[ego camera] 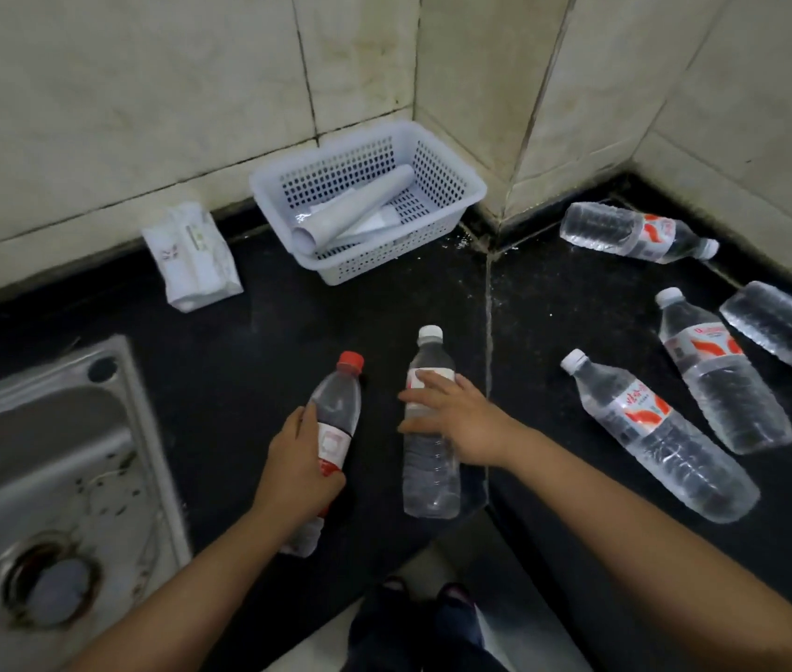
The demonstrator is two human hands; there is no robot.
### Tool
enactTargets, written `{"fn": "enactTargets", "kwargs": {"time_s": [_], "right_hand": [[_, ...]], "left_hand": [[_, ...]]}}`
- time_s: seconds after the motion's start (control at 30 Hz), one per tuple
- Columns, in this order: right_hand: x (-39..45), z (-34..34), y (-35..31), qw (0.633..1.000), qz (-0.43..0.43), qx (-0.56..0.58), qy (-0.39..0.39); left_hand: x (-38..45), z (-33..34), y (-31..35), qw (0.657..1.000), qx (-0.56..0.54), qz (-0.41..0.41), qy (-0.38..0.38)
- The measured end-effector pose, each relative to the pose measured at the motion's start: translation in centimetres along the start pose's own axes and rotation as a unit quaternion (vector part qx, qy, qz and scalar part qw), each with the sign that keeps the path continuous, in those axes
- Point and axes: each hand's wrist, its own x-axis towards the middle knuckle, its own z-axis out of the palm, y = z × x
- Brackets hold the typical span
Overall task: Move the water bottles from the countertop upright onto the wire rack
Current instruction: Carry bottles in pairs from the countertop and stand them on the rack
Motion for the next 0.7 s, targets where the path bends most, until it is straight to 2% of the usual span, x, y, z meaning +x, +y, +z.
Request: {"fn": "enactTargets", "kwargs": {"time_s": [0.07,0.1,0.17,0.2,0.27,0.33,0.5,0.7], "right_hand": [[0.6,-0.2,-0.7,0.997,0.035,0.064,0.031],[0.9,-0.2,-1.3,0.986,0.083,0.115,0.085],[1.7,-0.4,-2.4,0.94,0.207,0.183,0.199],[2.4,-0.5,-3.1,0.927,0.256,0.165,0.221],[3.8,-0.4,-4.1,0.918,0.324,0.11,0.199],[4.7,-0.2,-4.6,0.9,0.372,0.112,0.199],[4.6,0.2,-3.5,0.843,0.441,0.235,0.198],[5.5,0.2,-4.2,0.849,0.452,0.187,0.2]], "left_hand": [[0.2,0.1,-0.2,1.0,0.019,-0.021,0.001],[0.4,0.2,-0.1,0.999,0.046,-0.029,0.004],[0.9,0.5,0.4,0.995,0.087,-0.038,0.021],[1.2,0.8,0.7,0.994,0.095,-0.041,0.03],[1.9,1.3,1.2,0.992,0.113,-0.036,0.045],[2.4,1.6,1.4,0.99,0.124,-0.038,0.049],[3.1,1.1,0.3,0.991,0.107,-0.062,0.047],[3.2,1.2,0.7,0.992,0.113,-0.053,0.031]]}}
